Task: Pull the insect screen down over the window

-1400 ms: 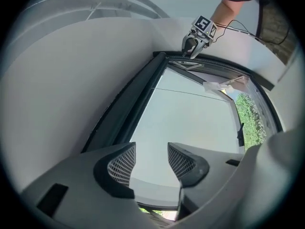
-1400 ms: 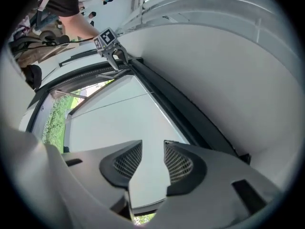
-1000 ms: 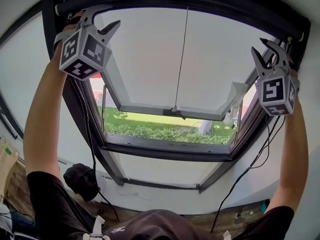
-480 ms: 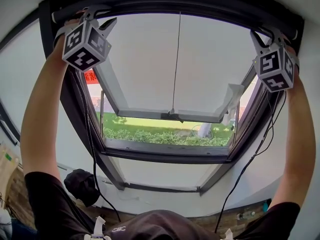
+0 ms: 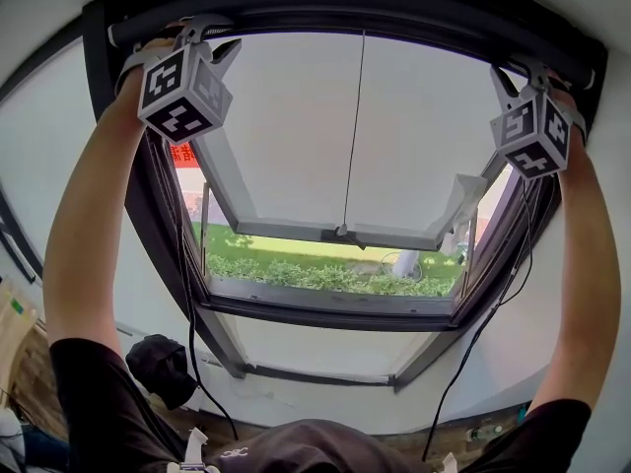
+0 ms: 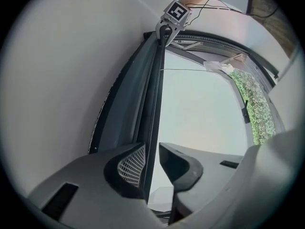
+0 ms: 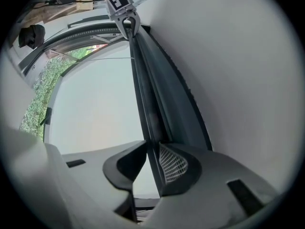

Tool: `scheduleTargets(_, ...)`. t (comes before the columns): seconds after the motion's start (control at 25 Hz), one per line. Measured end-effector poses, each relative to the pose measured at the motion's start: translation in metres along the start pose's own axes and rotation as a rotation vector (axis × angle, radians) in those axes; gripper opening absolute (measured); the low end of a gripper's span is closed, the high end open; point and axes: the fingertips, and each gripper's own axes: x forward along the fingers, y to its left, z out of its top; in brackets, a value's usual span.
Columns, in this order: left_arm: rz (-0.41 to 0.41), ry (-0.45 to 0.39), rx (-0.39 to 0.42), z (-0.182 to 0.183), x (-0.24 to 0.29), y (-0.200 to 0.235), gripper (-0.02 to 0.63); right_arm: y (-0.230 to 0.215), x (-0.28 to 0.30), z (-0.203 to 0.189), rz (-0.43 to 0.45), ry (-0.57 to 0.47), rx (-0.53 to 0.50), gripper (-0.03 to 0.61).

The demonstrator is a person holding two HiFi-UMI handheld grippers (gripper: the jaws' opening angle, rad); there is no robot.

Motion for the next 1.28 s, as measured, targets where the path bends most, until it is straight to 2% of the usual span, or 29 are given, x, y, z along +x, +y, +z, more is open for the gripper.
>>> scheduleTargets(0.24,-0.034,-0.034,-0.062,0.0012,-0.0023,0.0021,0.087,0.0023,0.0014,0.0015,0.046,-0.009,-0.015,0.078)
scheduleTargets(0.36,-0.028,-0.041,-0.077,0.0019,-0.0008,0.0053,0.051,0.0031,0.0031,0.0008,0.058,-0.004,-0.026,0.075)
scheduleTargets(0.44,-0.035,-0.048,-0.081,0.0027,-0.001,0.0056,0.049,0.0032,0.0028,0.0011,0.066,-0.002,-0.034,0.072)
scheduleTargets(0.76,-0.043,-0.003,-0.001,0.0015,0.0,0.0046,0.043,0.0042,0.0033,0.0017,0.081,0.03,-0.089,0.069)
scheduleTargets(1.0,-0.029,0.091,0.09,0.0018,0.0044,0.0036,0.037,0.006,0.0065,0.0016,0.071,0.044,-0.129,0.064)
scheduleTargets(1.28,-0.042,0.109,0.104,0.001,0.0024,0.0033,0.035,0.0059,0.0041,0.0019,0.131,0.035,-0.125,0.06)
